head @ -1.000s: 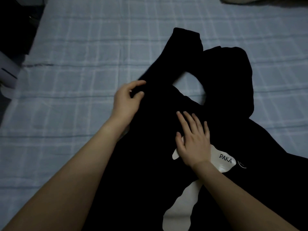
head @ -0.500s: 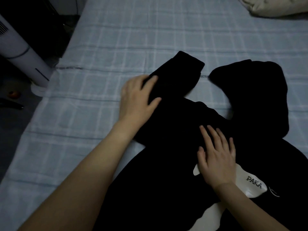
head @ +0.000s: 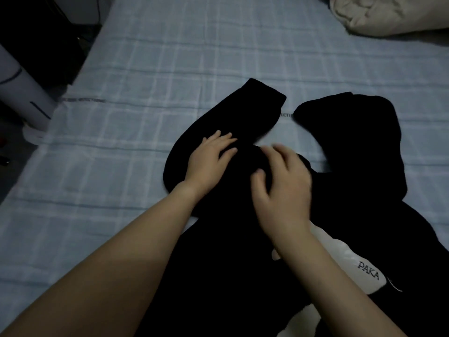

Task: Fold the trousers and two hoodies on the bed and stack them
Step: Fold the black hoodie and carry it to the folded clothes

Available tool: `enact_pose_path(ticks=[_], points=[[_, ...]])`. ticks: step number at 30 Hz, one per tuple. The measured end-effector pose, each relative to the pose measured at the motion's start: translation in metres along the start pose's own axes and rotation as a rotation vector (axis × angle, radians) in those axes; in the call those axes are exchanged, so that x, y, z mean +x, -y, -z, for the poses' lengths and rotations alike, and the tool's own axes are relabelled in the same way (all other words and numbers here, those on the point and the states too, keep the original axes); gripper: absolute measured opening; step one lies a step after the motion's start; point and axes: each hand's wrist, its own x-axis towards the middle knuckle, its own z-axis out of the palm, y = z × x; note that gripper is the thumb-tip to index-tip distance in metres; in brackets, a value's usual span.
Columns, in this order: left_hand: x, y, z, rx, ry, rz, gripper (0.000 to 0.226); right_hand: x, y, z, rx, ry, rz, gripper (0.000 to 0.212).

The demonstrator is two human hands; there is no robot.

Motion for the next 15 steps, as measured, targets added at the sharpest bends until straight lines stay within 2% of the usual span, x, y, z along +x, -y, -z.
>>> enact_pose_path(ticks=[4, 7, 9, 11, 13, 15], points=[[0.023, -0.012, 0.052, -0.642, -0.312, 0.271, 0.025, 0.027, 0.043, -0.038, 0.039, 0.197, -0.004, 0.057], [0.024, 0.008, 0.103, -0.974, -0.525, 0.412, 0.021, 0.028, 0.051, -0.062, -0.064, 0.272, 0.12, 0.062], [0.007, 0.031, 0.123, -0.969, -0.608, 0.52, 0.019, 0.03, 0.057, -0.078, -0.148, 0.344, 0.213, 0.064], [-0.016, 0.053, 0.129, -0.956, -0.605, 0.598, 0.017, 0.032, 0.06, -0.093, -0.212, 0.403, 0.269, 0.064], [-0.031, 0.071, 0.131, -1.025, -0.585, 0.663, 0.032, 0.033, 0.057, -0.105, -0.254, 0.45, 0.293, 0.064], [-0.038, 0.087, 0.136, -1.034, -0.65, 0.698, 0.047, 0.031, 0.049, -0.115, -0.278, 0.5, 0.298, 0.063]])
